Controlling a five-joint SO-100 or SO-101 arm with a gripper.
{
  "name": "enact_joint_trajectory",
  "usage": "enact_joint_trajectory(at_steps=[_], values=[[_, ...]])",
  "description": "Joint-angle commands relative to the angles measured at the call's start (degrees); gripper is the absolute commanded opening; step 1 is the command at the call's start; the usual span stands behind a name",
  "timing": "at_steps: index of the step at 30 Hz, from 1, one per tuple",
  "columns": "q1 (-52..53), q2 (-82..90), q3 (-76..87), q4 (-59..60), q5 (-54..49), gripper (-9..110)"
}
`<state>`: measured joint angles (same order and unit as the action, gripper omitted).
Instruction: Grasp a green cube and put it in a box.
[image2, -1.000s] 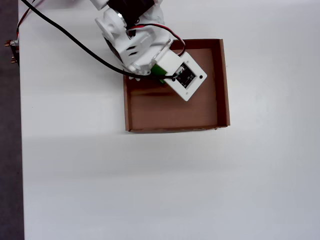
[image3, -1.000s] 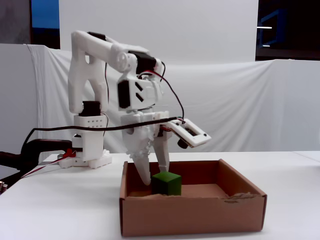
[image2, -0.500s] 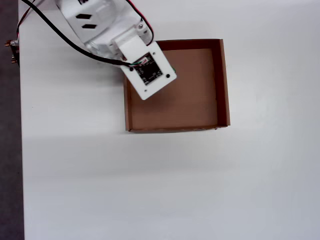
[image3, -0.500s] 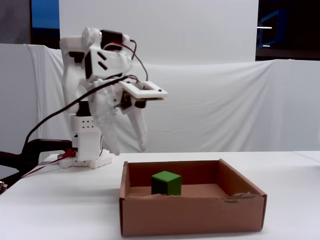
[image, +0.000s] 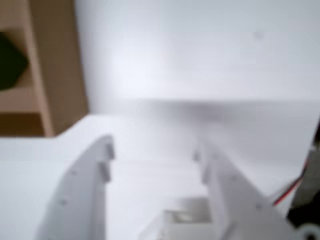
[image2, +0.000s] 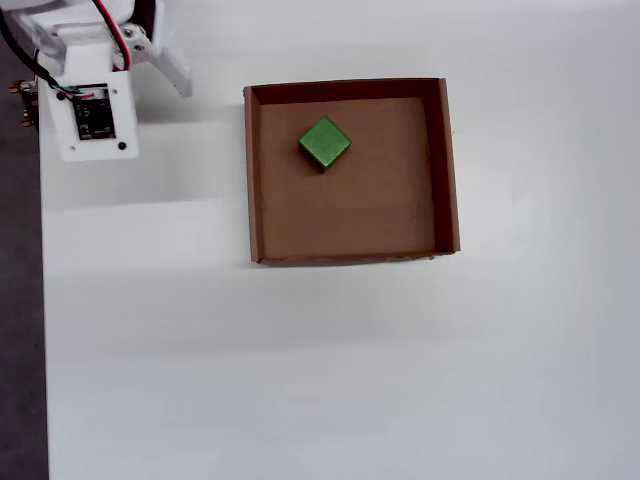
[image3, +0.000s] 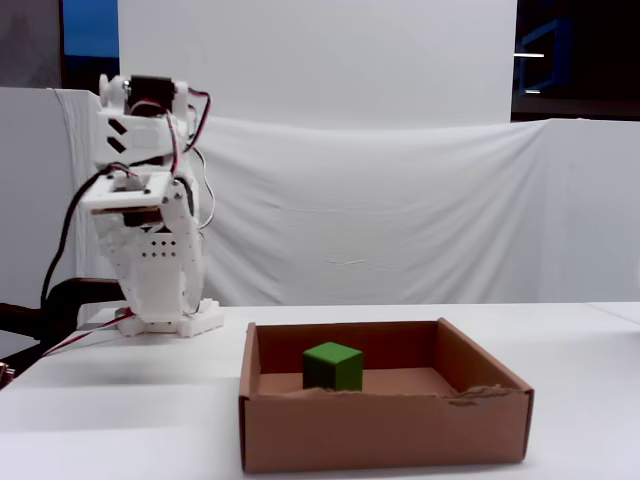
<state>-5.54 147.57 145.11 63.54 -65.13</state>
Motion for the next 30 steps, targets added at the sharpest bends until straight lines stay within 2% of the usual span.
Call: enact_joint_trajectory(at_steps=[1, 13, 17, 30], values=[[2.72, 7.03, 2.90, 1.32, 0.26, 22], [11.25, 27.60, 20.30, 7.12, 0.35, 22], [11.69, 34.72, 25.22, 6.68, 4.31, 22], [8.70, 34.89, 25.22, 6.77, 12.04, 22]])
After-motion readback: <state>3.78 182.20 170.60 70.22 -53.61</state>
